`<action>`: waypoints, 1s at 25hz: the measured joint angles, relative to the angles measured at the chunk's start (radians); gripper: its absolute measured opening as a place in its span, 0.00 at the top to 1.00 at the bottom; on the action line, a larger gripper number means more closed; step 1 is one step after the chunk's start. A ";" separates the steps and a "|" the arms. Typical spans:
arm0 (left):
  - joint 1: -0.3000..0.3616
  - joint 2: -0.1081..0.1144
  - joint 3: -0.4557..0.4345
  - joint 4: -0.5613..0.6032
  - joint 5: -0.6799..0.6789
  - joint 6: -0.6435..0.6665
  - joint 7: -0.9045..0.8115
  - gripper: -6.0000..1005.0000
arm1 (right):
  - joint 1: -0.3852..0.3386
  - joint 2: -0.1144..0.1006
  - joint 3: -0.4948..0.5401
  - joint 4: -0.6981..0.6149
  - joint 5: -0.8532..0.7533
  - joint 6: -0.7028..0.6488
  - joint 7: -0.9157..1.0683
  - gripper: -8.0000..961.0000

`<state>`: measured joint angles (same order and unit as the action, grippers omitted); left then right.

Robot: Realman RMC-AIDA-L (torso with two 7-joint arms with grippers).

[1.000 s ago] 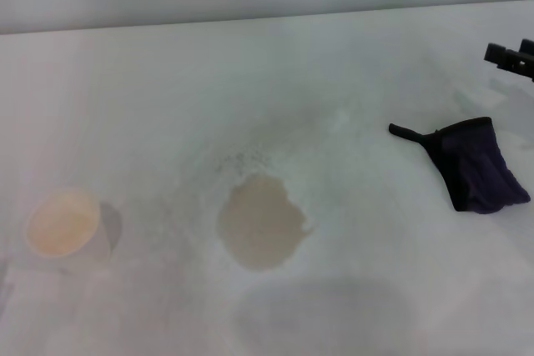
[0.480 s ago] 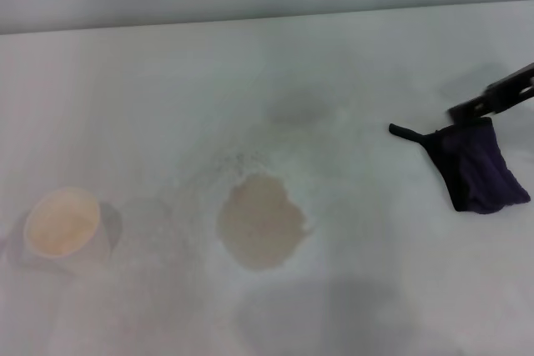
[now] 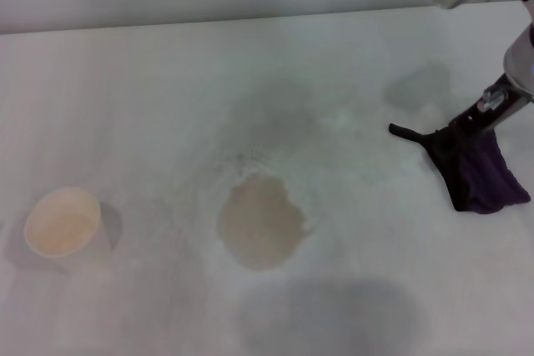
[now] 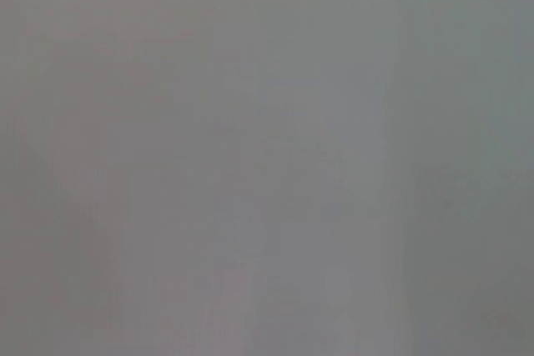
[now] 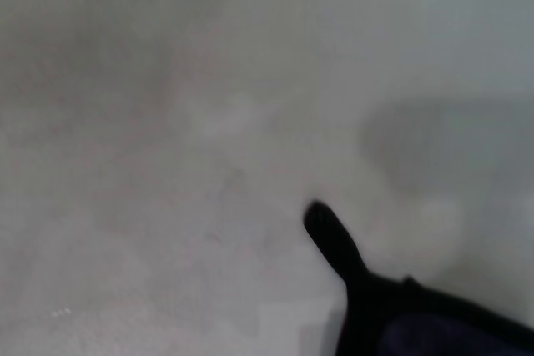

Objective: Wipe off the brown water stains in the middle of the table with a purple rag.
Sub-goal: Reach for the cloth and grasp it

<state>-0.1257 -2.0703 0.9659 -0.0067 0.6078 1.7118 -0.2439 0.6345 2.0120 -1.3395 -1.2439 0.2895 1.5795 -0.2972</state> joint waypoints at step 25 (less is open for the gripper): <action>0.012 0.002 0.000 0.073 0.010 -0.006 0.007 0.12 | 0.062 0.000 -0.021 0.277 -0.076 -0.139 0.063 0.22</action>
<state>-0.1137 -2.0682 0.9662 0.0668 0.6183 1.7061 -0.2368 0.6967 2.0122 -1.3604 -0.9670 0.2140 1.4400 -0.2344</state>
